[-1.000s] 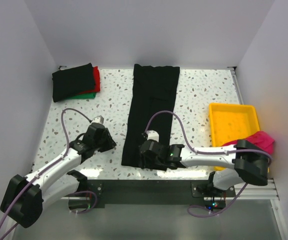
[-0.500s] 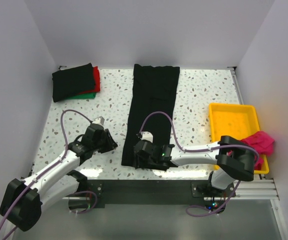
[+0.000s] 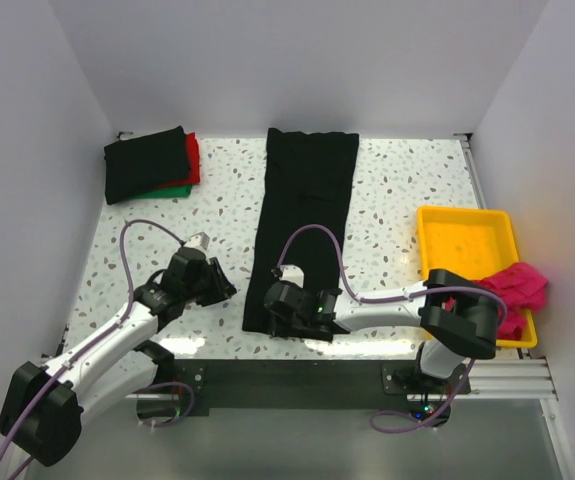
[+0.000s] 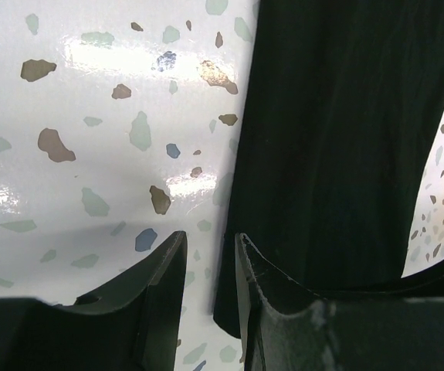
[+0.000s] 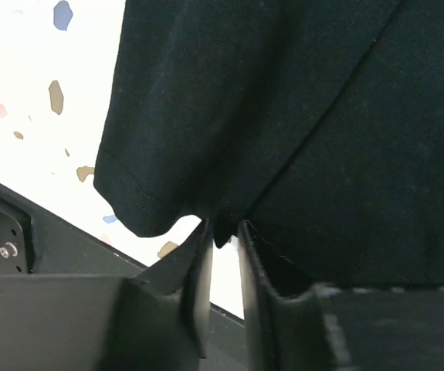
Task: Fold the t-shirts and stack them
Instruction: Fold the tshirt
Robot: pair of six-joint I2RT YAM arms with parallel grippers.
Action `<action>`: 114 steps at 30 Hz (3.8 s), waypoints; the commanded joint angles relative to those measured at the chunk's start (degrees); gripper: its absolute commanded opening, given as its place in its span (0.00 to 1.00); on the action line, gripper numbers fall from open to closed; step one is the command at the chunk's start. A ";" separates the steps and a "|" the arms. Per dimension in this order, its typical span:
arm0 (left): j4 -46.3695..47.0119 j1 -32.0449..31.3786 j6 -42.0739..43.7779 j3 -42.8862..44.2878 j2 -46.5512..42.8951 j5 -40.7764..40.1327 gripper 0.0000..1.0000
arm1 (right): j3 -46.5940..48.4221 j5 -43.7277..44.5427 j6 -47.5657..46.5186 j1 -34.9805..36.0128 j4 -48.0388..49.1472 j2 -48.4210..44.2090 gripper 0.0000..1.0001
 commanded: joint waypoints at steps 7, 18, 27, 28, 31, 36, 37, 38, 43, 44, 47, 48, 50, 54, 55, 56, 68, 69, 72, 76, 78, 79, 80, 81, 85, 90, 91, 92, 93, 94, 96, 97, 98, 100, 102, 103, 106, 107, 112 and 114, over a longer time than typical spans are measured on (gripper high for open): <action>1.16 -0.31 0.94 -0.74 -1.28 1.17 0.36 | 2.83 2.29 1.47 -0.09 0.28 0.02 0.00; 1.51 -0.31 0.94 -0.74 -0.49 2.04 0.37 | -0.93 4.84 1.91 0.17 -6.13 -10.78 0.00; 3.71 -0.31 1.11 -2.32 0.65 5.73 0.47 | -4.19 4.14 3.31 1.84 -5.96 -9.91 0.00; 3.80 -0.31 1.11 -2.59 0.83 6.00 0.47 | -4.46 4.22 3.23 2.01 -5.96 -9.74 0.00; 4.67 -0.40 0.85 -3.82 0.92 7.40 0.48 | -5.25 4.57 3.40 2.19 -6.66 -10.17 0.00; 6.43 -1.01 0.32 -5.49 0.92 8.90 0.53 | -5.69 5.97 3.05 2.10 -9.91 -13.68 0.16; 6.69 -1.28 0.15 -5.84 0.83 8.99 0.55 | -6.04 6.15 3.31 2.19 -11.48 -14.91 0.21; 7.83 -1.63 -0.12 -6.28 0.39 9.25 0.56 | -7.00 6.24 3.57 2.19 -12.28 -17.44 0.30; 10.56 -3.73 -0.30 -8.48 -0.66 10.92 0.57 | -10.52 9.67 7.09 1.93 -22.21 -26.94 0.41; 11.17 -4.09 -0.21 -8.83 -0.75 10.92 0.56 | -12.09 10.11 8.66 1.84 -23.70 -29.05 0.41; 11.88 -5.49 -0.21 -9.53 -0.93 11.01 0.56 | -15.95 9.93 10.86 0.96 -28.10 -36.52 0.43; 11.97 -5.67 -0.21 -9.88 -1.02 10.92 0.55 | -16.93 9.76 12.00 0.61 -29.59 -40.11 0.43; 12.23 -6.46 -0.12 -10.23 -0.75 10.66 0.54 | -19.21 9.32 13.24 0.08 -30.83 -43.12 0.45; 13.20 -7.87 -0.56 -11.20 0.48 10.13 0.49 | -22.29 6.51 14.74 -1.93 -30.58 -47.26 0.47; 13.46 -8.57 -0.65 -11.20 0.83 10.04 0.49 | -23.00 5.81 14.65 -2.55 -29.62 -47.35 0.47; 13.64 -8.92 -0.73 -11.20 1.53 9.61 0.48 | -24.40 3.28 14.04 -3.25 -28.21 -47.09 0.47; 12.59 -12.62 -2.75 -11.29 4.78 6.27 0.32 | -30.21 -12.82 8.85 -15.56 -7.38 -38.21 0.46; 12.24 -12.97 -2.93 -11.29 4.78 6.09 0.27 | -30.30 -13.18 9.03 -15.74 -6.76 -38.04 0.46; 11.18 -13.41 -3.81 -11.64 4.52 5.65 0.18 | -31.00 -13.18 9.47 -15.83 -6.58 -38.82 0.45; 10.57 -14.11 -4.69 -12.17 3.29 5.82 0.07 | -31.79 -12.57 9.99 -15.92 -8.07 -39.97 0.41; 10.13 -14.81 -5.04 -12.26 2.77 5.82 0.00 | -31.97 -12.48 9.82 -15.83 -8.86 -40.49 0.30; 9.69 -15.16 -5.56 -12.26 2.15 5.82 0.00 | -32.23 -12.39 9.64 -15.91 -9.04 -40.67 0.26; 9.25 -15.60 -5.83 -12.34 1.80 5.48 0.00 | -32.32 -12.48 9.47 -15.92 -9.30 -40.84 0.22; 9.07 -16.39 -6.18 -12.43 1.45 5.30 0.00 | -32.49 -12.56 9.29 -15.92 -9.65 -41.02 0.12; 7.41 -18.85 -8.81 -13.75 -1.88 4.68 0.00 | -32.93 -13.62 7.19 -15.83 -12.02 -43.82 0.00; 3.55 -24.30 -12.24 -13.93 -6.80 2.31 0.00 | -32.41 -16.34 5.43 -15.83 -19.49 -51.64 0.00; 2.75 -25.18 -13.29 -13.23 -7.43 1.87 0.00 | -32.06 -16.78 4.64 -15.74 -20.89 -53.22 0.00; 2.05 -26.14 -13.83 -12.79 -7.95 0.91 0.00 | -31.45 -16.96 4.20 -15.74 -24.56 -56.37 0.00; 0.82 -27.98 -14.27 -12.18 -8.39 0.38 0.00 | -29.88 -17.22 3.76 -15.74 -26.34 -57.71 0.00; 0.20 -28.95 -15.23 -10.69 -8.92 -0.23 0.00 | -28.99 -17.48 2.54 -15.74 -27.66 -58.59 0.00; -1.90 -31.33 -15.76 -8.93 -8.84 -1.99 0.00 | -25.93 -17.57 1.30 -15.74 -31.35 -59.57 0.00; -2.53 -31.69 -15.85 -6.83 -8.40 -2.09 0.00 | -24.77 -17.23 -0.10 -15.74 -32.23 -59.31 0.00; -3.31 -31.69 -15.59 -5.68 -8.05 -3.83 0.00 | -23.63 -16.70 -0.81 -15.74 -33.90 -59.04 0.00; -5.33 -31.69 -14.19 -1.83 -6.74 -5.77 0.00 | -20.48 -15.30 -2.56 -15.74 -34.35 -57.46 0.00; -5.35 -31.25 -12.52 1.18 -4.89 -9.29 0.00 | -18.18 -13.63 -3.01 -15.65 -32.87 -54.75 0.00; -4.30 -30.64 -10.08 4.50 -2.19 -9.73 0.00 | -17.21 -12.84 -4.06 -15.74 -31.99 -53.52 0.00; -1.58 -24.51 -4.80 10.39 5.71 -8.25 0.00 | -11.35 -9.15 -6.95 -16.35 -29.79 -45.29 0.00; -0.26 -22.22 -3.65 11.38 7.67 -4.67 0.00 | -9.49 -8.18 -7.93 -17.49 -28.82 -43.33 0.00; 7.83 -12.72 -0.03 20.67 20.38 -2.53 0.00 | 0.97 -12.20 -16.61 -31.00 -22.33 -26.48 0.00; 9.41 -9.82 0.06 24.72 27.68 -2.53 0.00 | 6.14 -14.05 -18.56 -37.61 -19.24 -21.10 0.00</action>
